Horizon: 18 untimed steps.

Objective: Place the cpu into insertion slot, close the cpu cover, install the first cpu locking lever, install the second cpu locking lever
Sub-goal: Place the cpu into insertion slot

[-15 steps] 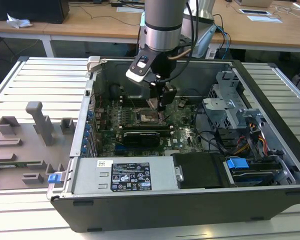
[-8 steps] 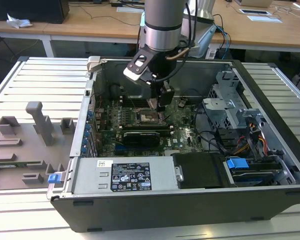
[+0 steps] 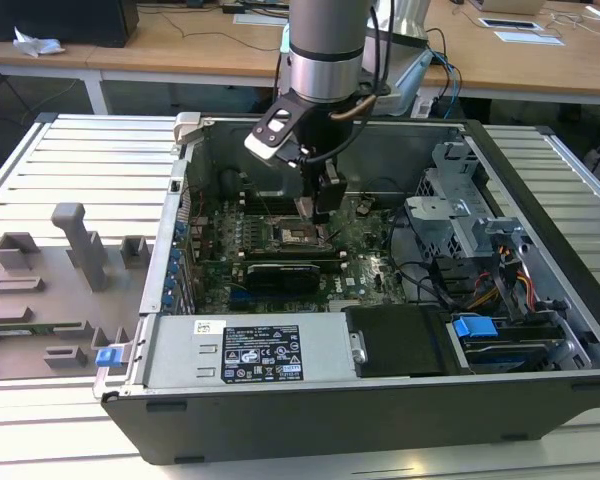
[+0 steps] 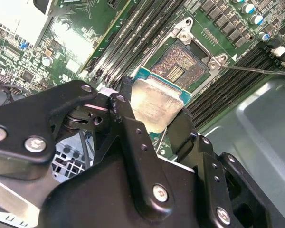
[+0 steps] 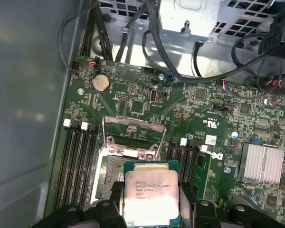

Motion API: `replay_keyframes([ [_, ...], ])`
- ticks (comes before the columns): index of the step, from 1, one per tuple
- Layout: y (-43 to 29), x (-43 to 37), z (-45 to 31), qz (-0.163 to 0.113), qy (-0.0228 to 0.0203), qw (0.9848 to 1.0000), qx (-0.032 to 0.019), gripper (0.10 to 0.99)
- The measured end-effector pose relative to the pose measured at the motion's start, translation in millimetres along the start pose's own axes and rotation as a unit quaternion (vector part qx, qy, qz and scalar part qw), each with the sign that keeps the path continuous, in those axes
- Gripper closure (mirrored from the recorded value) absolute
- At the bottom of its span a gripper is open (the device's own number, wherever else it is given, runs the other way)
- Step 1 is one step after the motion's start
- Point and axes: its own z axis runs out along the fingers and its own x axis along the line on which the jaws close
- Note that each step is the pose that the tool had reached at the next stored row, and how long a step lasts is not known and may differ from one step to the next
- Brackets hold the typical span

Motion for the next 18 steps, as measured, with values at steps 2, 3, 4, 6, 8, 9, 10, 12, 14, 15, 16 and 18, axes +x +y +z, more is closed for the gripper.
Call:
replay_keyframes([
  [2,0.0,0.0,0.0,0.007,-0.0006,1.0000,0.0001,0.541],
  [3,0.0,0.0,0.1,0.011,-0.0010,0.9999,0.0001,0.541],
  [4,0.0,0.0,0.1,0.015,-0.0013,0.9999,0.0002,0.541],
  [6,0.0,0.0,0.1,0.030,-0.0025,0.9996,0.0003,0.541],
  [8,0.0,0.0,0.1,0.037,-0.0029,0.9993,0.0003,0.541],
  [9,0.0,0.0,0.1,0.041,-0.0031,0.9992,0.0004,0.541],
  [10,0.0,0.0,0.1,0.044,-0.0033,0.9990,0.0004,0.541],
  [12,0.0,0.0,0.1,0.051,-0.0036,0.9987,0.0004,0.541],
  [14,0.0,0.0,0.1,0.065,-0.0043,0.9978,0.0005,0.541],
  [15,0.0,0.0,0.1,0.071,-0.0046,0.9975,0.0006,0.541],
  [16,0.0,0.0,0.1,0.075,-0.0048,0.9971,0.0006,0.541],
  [18,0.0,0.0,0.1,0.091,-0.0055,0.9958,0.0007,0.541],
])
